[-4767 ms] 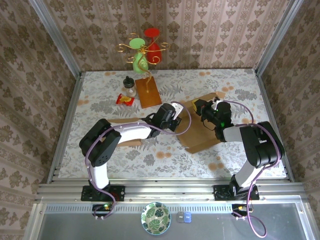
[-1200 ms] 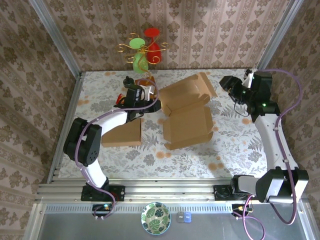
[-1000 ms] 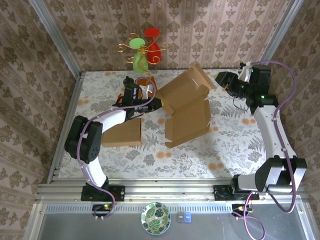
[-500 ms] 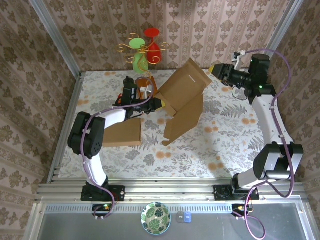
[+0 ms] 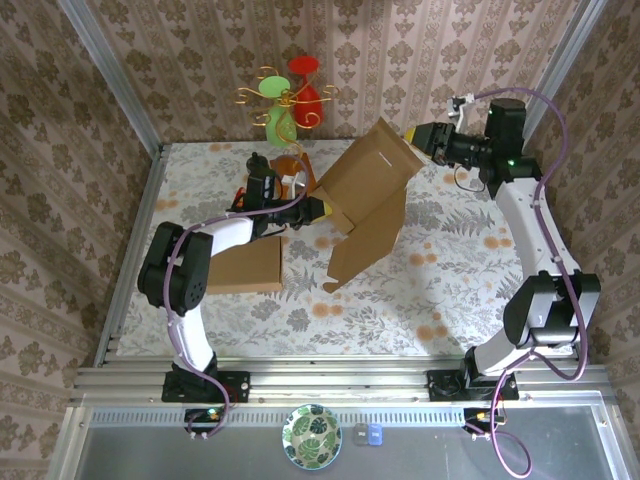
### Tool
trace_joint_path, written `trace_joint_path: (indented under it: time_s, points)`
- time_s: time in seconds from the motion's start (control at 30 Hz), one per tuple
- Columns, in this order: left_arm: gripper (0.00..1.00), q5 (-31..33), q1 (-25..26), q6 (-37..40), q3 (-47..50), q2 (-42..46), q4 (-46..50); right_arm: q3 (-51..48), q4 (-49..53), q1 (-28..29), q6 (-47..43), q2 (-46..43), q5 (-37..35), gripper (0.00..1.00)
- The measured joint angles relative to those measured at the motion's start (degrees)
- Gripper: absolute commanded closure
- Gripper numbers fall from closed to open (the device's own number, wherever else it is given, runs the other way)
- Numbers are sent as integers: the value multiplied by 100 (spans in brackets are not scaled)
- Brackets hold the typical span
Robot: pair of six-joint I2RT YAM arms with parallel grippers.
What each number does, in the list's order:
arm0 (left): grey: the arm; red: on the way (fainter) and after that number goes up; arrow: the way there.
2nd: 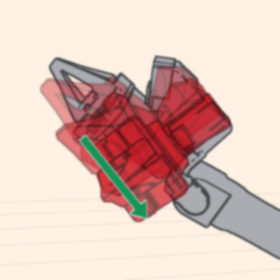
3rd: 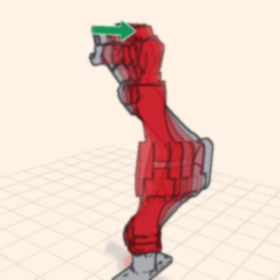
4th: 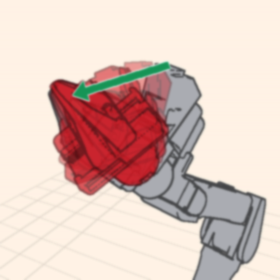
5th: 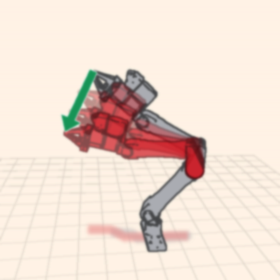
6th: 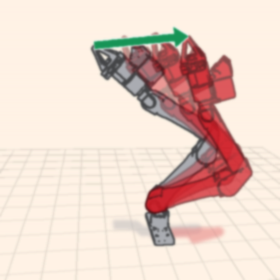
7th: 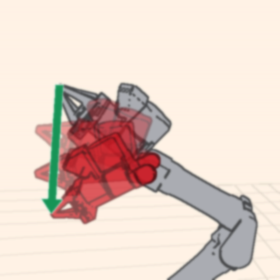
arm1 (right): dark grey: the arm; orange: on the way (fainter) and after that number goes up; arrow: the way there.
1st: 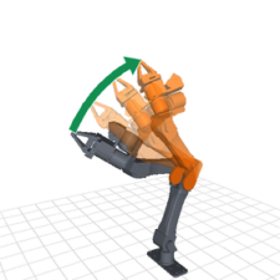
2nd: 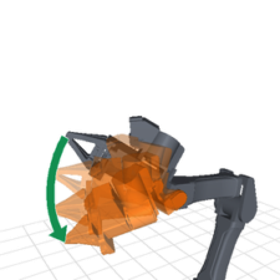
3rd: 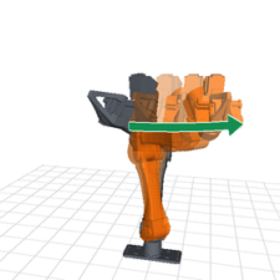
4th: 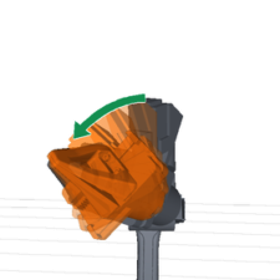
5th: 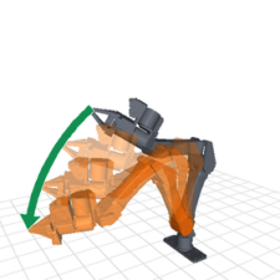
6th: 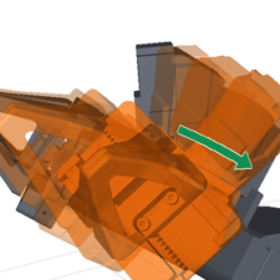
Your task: Fold the paper box
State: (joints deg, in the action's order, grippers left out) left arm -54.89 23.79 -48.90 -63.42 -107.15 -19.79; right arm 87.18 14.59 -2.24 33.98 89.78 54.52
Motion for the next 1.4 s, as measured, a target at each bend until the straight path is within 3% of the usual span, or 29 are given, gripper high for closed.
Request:
trace_joint_path:
  time_s: [0.93,1.4]
  points:
    - [100,81,24,140,0,0,236,468,1755,664,-1495,61,-505,57]
    - [100,280,107,411,-125,0,785,640,2903,1268,-2697,17,-2197,60]
